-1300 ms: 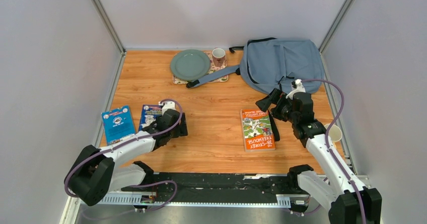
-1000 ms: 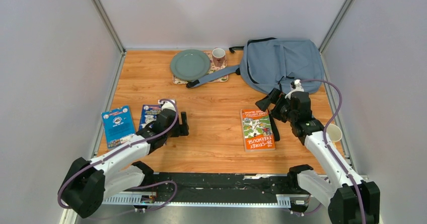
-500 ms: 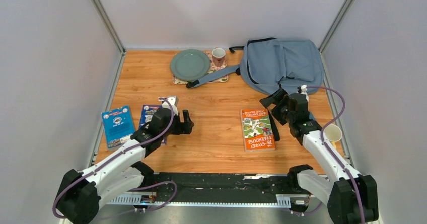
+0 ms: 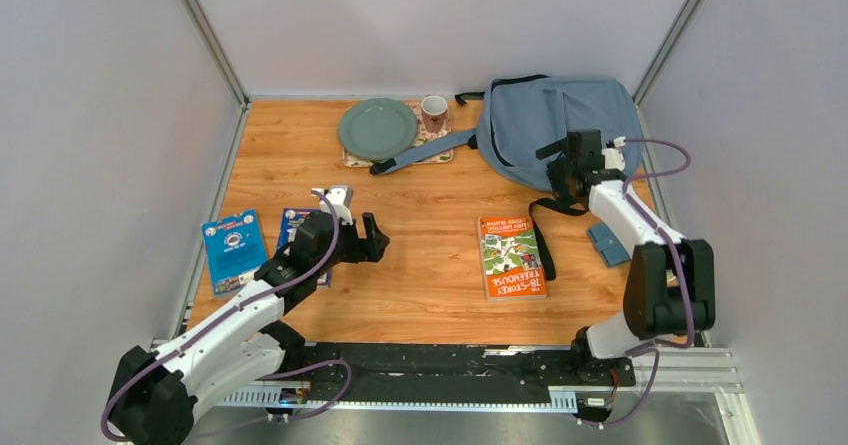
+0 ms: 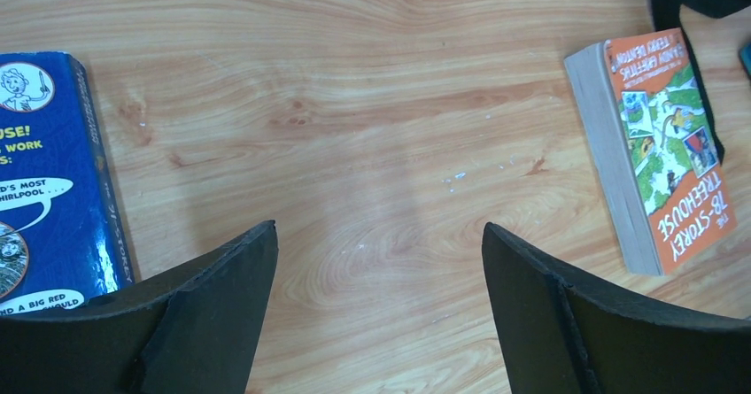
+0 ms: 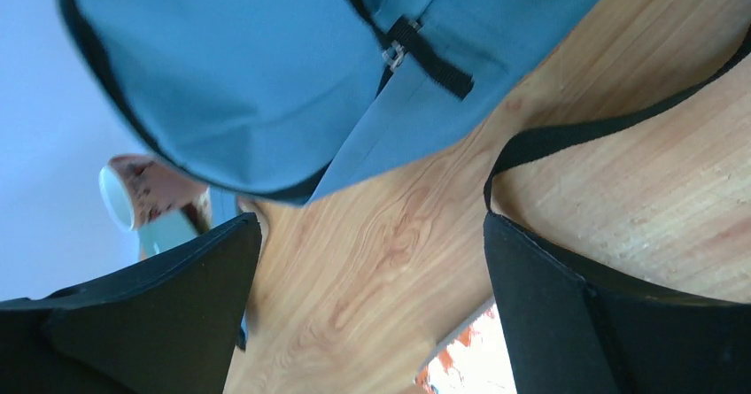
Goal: Pack the student bag
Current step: Move the book to the center of the board, then pick up the student bag at the corner of the board.
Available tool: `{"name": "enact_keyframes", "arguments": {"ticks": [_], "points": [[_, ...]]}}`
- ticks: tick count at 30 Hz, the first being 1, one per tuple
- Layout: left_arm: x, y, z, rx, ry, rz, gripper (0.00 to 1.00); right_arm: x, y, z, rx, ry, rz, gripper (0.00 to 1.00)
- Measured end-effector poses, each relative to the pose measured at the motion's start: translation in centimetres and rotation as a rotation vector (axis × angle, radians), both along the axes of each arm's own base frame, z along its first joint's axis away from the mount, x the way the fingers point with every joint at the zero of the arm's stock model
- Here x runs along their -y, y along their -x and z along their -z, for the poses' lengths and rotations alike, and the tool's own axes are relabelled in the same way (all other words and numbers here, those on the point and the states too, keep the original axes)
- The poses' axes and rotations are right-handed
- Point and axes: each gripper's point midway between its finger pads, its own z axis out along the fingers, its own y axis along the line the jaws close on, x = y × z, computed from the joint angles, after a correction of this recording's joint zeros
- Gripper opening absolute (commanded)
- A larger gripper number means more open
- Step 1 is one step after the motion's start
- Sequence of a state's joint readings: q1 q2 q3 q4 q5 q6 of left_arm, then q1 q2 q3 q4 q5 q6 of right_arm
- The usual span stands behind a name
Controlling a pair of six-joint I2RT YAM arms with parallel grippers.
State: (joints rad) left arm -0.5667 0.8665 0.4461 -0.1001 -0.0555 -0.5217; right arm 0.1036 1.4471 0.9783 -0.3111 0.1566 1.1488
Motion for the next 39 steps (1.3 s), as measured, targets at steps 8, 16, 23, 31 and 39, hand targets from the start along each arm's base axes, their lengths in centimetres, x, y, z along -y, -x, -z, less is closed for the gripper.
{"name": "enact_keyframes", "arguments": {"ticks": [8, 16, 23, 31, 39], "points": [[-0.6, 0.5, -0.8, 0.048, 0.022, -0.012, 0.97, 0.9, -2.9, 4.8, -0.188, -0.030, 0.070, 0.99], [-1.4, 0.7, -0.1, 0.042, 0.000, -0.039, 0.98, 1.4, -5.2, 6.6, -0.246, -0.027, 0.092, 0.94], [-1.7, 0.8, 0.2, 0.033, -0.015, -0.047, 0.99, 1.8, -5.4, 8.6, -0.296, -0.018, 0.087, 0.74], [-1.8, 0.8, 0.4, 0.029, -0.020, -0.049, 0.99, 2.0, -6.0, 8.9, -0.281, -0.002, 0.016, 0.00], [-1.9, 0.9, 0.7, 0.025, -0.025, -0.052, 0.99, 2.0, -6.4, 8.1, -0.247, 0.027, -0.089, 0.00]]}}
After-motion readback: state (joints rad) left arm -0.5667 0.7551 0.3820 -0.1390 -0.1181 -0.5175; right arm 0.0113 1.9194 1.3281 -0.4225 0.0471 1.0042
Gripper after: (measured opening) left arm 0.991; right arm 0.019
